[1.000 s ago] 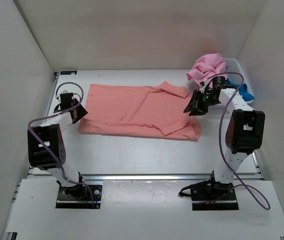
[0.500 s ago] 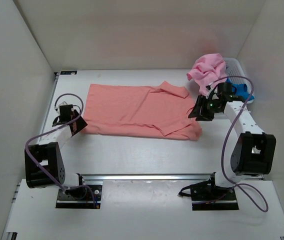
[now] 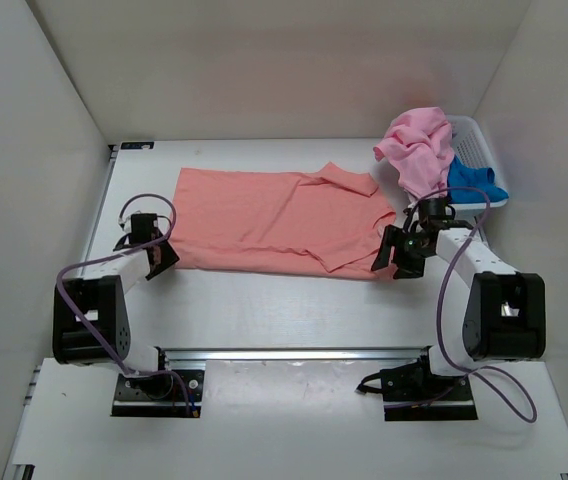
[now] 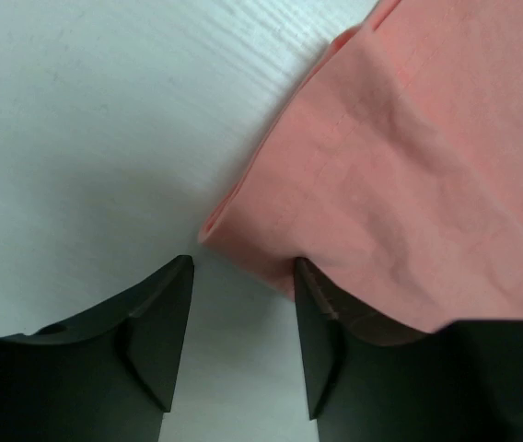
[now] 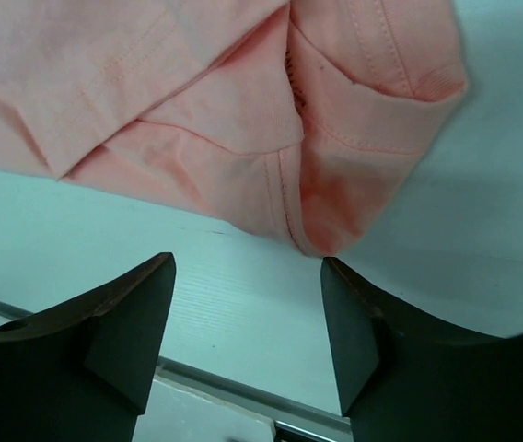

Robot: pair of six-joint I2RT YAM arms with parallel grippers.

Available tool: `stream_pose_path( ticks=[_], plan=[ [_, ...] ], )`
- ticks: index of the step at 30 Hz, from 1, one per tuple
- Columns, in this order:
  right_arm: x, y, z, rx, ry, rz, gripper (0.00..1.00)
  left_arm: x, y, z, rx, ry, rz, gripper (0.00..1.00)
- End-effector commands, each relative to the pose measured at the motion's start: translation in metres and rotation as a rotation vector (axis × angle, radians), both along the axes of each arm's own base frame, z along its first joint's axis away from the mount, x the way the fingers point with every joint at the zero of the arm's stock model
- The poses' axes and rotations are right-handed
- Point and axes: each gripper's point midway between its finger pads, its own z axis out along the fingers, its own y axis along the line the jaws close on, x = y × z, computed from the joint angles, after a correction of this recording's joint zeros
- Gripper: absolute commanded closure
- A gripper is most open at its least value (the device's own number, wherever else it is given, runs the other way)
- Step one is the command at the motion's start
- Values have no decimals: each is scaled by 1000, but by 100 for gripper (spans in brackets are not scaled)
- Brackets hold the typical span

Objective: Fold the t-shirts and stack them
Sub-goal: Fold the flattened tshirt in 1/3 of the way

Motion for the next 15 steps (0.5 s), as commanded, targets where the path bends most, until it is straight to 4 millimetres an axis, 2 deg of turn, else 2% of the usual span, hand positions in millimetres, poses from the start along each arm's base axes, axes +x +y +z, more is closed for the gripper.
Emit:
stream_pose_path(
  ticks=[1,3,4,5,6,7,8,9,10,12,13,15],
  plan=[
    [0,0,-20,-25,25,-39,36,20,1,11,3,-33,18,42],
    [-4,-3,-29,-31,57,-58,34,23,0,10,0,-31,7,52],
    [-5,-5,-31,-42,66,-68,34,25,-2,10,-2,-36,1,60],
    [-7,-7,-36,-53,85,-70,35,27,-1,12,-6,-49,5,73],
    [-11,-8,-40,-58,99,-65,38,26,-1,10,-9,-44,3,83],
    [-11,-9,-42,-70,105,-57,52,24,1,9,-14,-42,12,100],
    [-9,-12,-40,-83,89,-52,72,24,-1,11,-17,-43,4,100],
    [-12,-12,-40,-83,99,-48,82,22,0,11,-14,-41,-2,100],
    [-11,-13,-36,-90,80,-45,99,17,-1,12,-8,-39,-10,100],
    [-23,-17,-38,-99,97,-36,100,8,1,15,35,-24,-39,100],
    [-21,-20,-31,-107,67,-32,100,5,1,23,50,-41,-50,100],
    [-33,-22,-33,-111,82,-22,99,-13,1,19,81,-14,-79,100]
  ],
)
